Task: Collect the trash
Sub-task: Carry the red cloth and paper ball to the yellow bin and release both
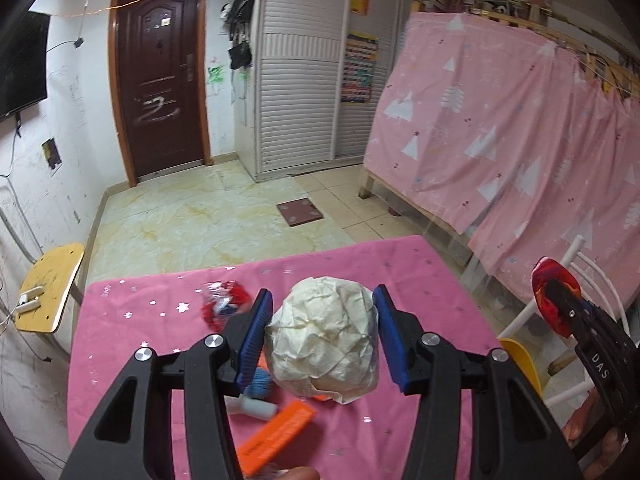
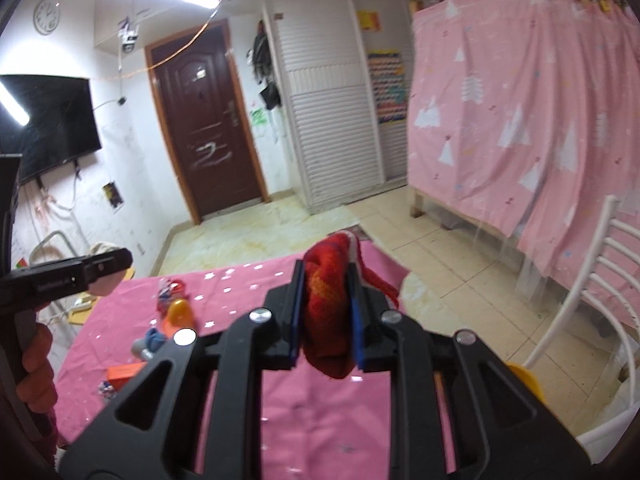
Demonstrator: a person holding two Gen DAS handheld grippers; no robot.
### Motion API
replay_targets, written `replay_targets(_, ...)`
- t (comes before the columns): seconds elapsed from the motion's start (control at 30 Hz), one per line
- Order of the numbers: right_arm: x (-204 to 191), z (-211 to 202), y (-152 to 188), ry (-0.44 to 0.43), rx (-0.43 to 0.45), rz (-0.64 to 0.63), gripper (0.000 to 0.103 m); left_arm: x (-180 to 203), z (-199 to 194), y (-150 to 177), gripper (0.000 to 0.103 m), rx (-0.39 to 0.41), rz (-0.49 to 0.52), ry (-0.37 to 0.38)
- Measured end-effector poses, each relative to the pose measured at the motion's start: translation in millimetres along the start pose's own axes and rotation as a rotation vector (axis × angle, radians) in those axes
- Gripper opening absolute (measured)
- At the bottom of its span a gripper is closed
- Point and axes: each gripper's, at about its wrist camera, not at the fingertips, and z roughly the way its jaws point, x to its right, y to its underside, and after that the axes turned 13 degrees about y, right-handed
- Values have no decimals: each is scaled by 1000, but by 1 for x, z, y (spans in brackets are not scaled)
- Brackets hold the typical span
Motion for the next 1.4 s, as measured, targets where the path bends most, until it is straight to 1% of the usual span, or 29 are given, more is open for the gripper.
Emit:
replay_targets(0.2,43,-6,3,73,16,14,19,49,19,5,44,-33,58,57)
replay_targets(0.33,69,-5,10,126,6,10,19,76,36,7,44,-59,83,99)
replay_targets(0.5,94,1,24,154,-26,20,19,114,58,14,44,-98,86,174)
replay_targets(0.63,112,9,31,174,-49,28,20,141,74,21,44,-136,105,211)
replay_targets(0.67,116,10,33,176,-55,29,24,144,78,22,44,-141,104,221)
replay_targets(0.7,121,12,35,178,-65,32,30,150,81,23,44,-147,97,236)
replay_targets(0.8,130,13,39,183,-72,50,42,165,93,26,44,-172,78,277)
replay_targets(0.87,136,10,40,195,-64,64,43,177,102,29,44,-194,78,295)
replay_targets(1.07,171,1,39,235,-33,162,43,207,121,41,44,-245,93,354)
replay_targets(1.17,192,-2,39,254,-26,223,43,221,130,47,47,-283,96,414)
replay_targets(1.23,200,-4,38,263,-20,247,43,231,134,51,56,-296,108,440)
replay_targets(1.27,205,-6,38,266,-15,263,43,234,135,53,64,-302,112,449)
replay_targets(1.3,207,-6,38,266,-14,270,44,239,135,54,66,-301,122,447)
replay_targets(1.4,212,-5,36,265,-12,283,44,246,135,56,66,-299,149,440)
